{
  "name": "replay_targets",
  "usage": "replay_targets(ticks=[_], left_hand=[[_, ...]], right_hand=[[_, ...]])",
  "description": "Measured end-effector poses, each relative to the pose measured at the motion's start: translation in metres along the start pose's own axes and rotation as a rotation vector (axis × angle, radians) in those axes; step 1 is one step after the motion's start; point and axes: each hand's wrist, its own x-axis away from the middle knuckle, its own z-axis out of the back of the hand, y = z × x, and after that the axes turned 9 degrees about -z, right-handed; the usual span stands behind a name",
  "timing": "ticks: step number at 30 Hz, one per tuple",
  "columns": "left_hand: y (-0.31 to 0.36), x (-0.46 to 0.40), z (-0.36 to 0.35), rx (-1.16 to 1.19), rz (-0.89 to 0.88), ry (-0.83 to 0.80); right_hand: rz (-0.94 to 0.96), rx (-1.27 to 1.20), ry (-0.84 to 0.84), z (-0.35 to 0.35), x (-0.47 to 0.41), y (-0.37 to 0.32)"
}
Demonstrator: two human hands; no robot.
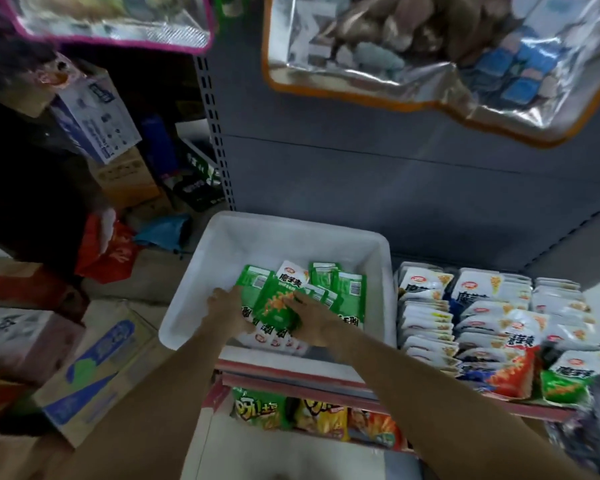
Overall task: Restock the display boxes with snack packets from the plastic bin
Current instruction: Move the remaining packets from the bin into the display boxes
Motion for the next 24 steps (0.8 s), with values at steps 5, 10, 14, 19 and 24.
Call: replay_targets(ticks=[5,10,14,19,24], left_hand=[[0.001,-0.003,-0.005,0.025,0.066,0.014],[0.005,-0.001,-0.003,0.104,0.097,0.132],[0.003,0.005,0.002,0.193,0.051,0.164],[0.010,0.025,0.017,0.340,-0.020,0.283],[0.022,0.053,0.027,0.593,-0.165,0.331]], right_hand=[[-0.023,-0.012,-0.025,0.001,0.000,0.001],[-0.007,-0.002,-0.032,0.004,0.000,0.001],[-0.018,-0.024,-0.062,0.007,0.000,0.001],[-0.033,0.001,-0.072,0.007,0.000,0.000],[0.035,-0.298,0.179,0.019,0.015,-0.004]])
